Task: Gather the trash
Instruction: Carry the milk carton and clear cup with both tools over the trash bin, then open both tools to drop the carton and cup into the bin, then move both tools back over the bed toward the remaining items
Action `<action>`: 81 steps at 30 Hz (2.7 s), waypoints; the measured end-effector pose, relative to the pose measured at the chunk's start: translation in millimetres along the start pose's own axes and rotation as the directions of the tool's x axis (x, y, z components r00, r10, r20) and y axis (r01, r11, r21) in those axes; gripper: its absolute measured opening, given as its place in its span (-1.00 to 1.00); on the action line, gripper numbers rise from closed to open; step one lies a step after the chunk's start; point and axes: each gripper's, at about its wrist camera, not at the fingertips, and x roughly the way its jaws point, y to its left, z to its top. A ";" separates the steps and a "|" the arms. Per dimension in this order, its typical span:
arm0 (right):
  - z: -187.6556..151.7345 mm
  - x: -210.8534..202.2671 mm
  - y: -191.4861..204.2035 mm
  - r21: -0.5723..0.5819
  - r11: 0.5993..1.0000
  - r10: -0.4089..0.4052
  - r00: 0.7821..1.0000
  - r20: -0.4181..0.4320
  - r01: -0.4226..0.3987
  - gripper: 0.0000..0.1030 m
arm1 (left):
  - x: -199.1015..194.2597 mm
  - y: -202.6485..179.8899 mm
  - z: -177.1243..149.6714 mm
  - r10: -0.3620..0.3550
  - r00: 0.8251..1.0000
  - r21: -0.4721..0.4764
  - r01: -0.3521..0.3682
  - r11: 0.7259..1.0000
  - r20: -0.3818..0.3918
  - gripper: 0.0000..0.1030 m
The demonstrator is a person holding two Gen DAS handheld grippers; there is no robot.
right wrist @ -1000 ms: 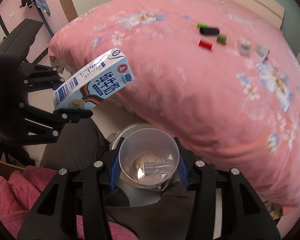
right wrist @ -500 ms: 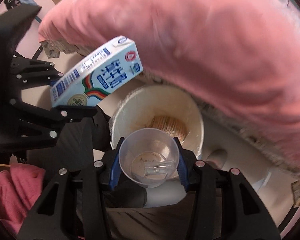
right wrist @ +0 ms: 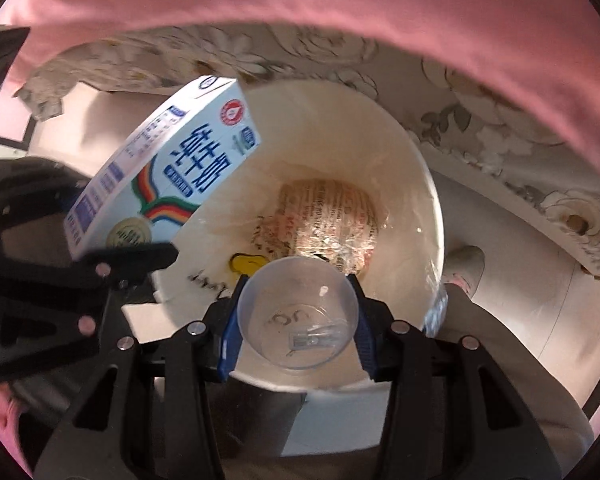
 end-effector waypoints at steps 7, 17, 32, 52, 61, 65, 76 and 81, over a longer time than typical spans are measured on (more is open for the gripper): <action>12.9 34.8 -8.9 0.003 0.996 -0.085 0.996 -0.035 0.085 -0.07 | 42.3 6.5 16.1 -0.036 0.998 -0.053 0.033 0.998 -0.055 -0.19; 17.7 65.1 -11.8 -0.027 0.993 -0.120 0.991 -0.066 0.118 -0.06 | 80.2 2.7 22.0 -0.037 0.994 -0.055 0.031 0.998 -0.098 -0.21; 22.2 71.0 -11.3 -0.007 0.984 -0.180 0.982 -0.056 0.180 0.14 | 78.9 18.3 20.9 -0.031 0.996 -0.098 0.022 0.995 -0.086 0.18; -6.6 -103.8 12.0 -0.090 0.981 -0.157 0.972 0.177 0.175 0.13 | -78.1 -5.2 -6.1 0.064 0.987 0.028 -0.069 0.997 0.146 0.29; -11.8 -228.0 15.9 -0.102 0.955 -0.223 0.903 0.366 0.277 0.41 | -183.0 -26.6 -4.9 0.129 0.939 0.128 -0.178 0.976 0.320 0.43; -10.5 -275.3 8.6 -0.087 0.952 -0.234 0.881 0.411 0.293 0.41 | -219.5 -36.5 0.5 0.141 0.911 0.150 -0.213 0.966 0.387 0.52; 12.6 -379.1 -8.3 -0.025 0.953 -0.241 0.803 0.545 0.303 0.50 | -301.1 -52.7 33.6 0.160 0.842 0.163 -0.280 0.946 0.515 0.73; 29.1 -416.1 -16.1 -0.004 0.958 -0.229 0.774 0.591 0.287 0.51 | -326.6 -56.8 55.3 0.164 0.813 0.177 -0.310 0.934 0.558 0.73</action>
